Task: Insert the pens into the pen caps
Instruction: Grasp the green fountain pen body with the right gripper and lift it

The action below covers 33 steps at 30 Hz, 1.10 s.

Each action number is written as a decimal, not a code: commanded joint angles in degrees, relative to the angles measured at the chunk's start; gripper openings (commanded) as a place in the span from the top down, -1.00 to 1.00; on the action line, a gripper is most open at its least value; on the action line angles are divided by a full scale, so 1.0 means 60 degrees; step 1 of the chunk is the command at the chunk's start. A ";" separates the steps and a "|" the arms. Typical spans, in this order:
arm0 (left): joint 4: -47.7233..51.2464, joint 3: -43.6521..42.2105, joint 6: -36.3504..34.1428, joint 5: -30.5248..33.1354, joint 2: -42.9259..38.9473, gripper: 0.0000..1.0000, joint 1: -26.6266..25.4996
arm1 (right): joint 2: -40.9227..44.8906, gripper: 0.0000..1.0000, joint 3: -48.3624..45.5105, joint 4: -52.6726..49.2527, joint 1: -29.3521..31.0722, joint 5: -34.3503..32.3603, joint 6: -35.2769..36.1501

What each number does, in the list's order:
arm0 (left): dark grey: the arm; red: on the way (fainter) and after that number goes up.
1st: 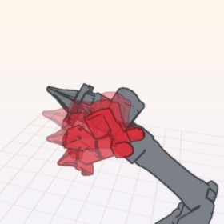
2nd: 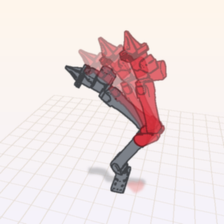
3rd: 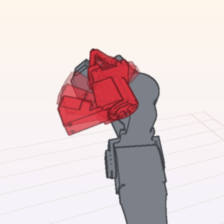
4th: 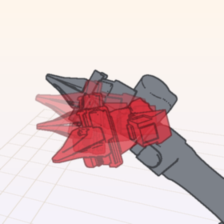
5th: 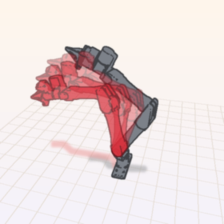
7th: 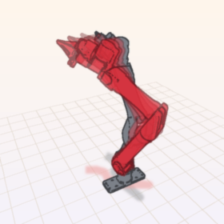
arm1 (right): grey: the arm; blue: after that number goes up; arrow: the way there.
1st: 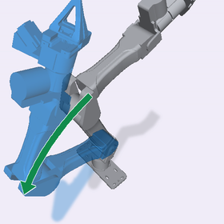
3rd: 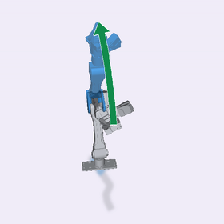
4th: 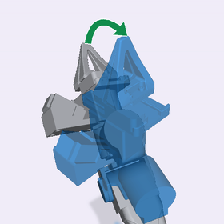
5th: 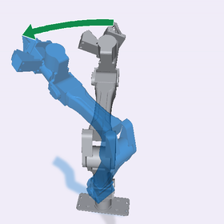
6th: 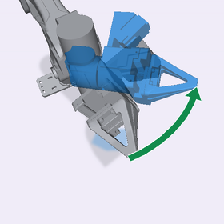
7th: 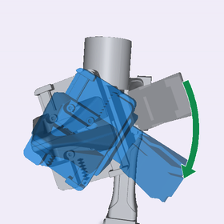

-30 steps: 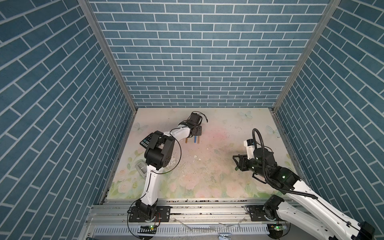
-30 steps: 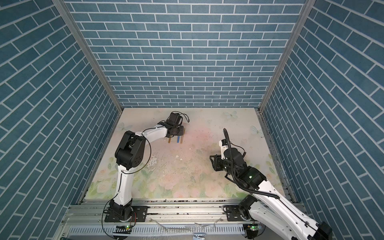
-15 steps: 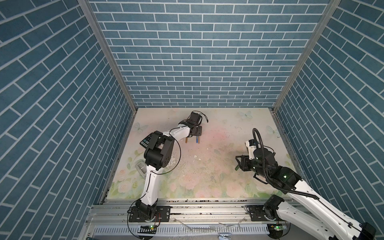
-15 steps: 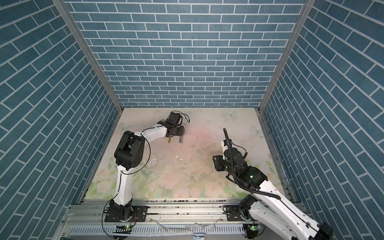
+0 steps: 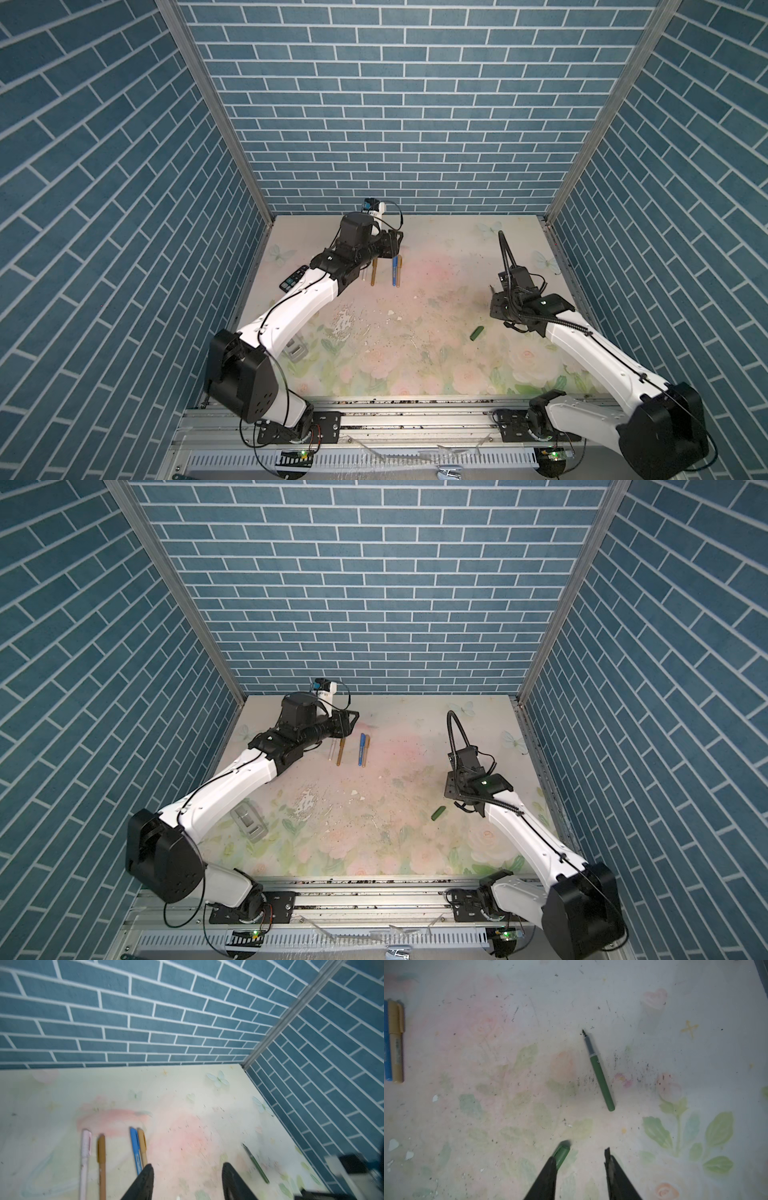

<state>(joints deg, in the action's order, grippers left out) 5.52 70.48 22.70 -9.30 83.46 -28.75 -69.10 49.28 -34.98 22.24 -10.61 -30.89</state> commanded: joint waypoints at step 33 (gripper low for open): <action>-0.1725 -0.1177 0.1202 -0.2821 -0.0489 -0.26 -0.0730 | -0.6884 0.60 0.3845 -0.0793 -0.1833 0.1169 0.2701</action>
<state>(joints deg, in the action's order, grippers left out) -4.19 62.92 30.24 -25.63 81.23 -33.26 -108.97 71.88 -39.62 11.33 -4.75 -13.80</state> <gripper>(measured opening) 0.629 0.214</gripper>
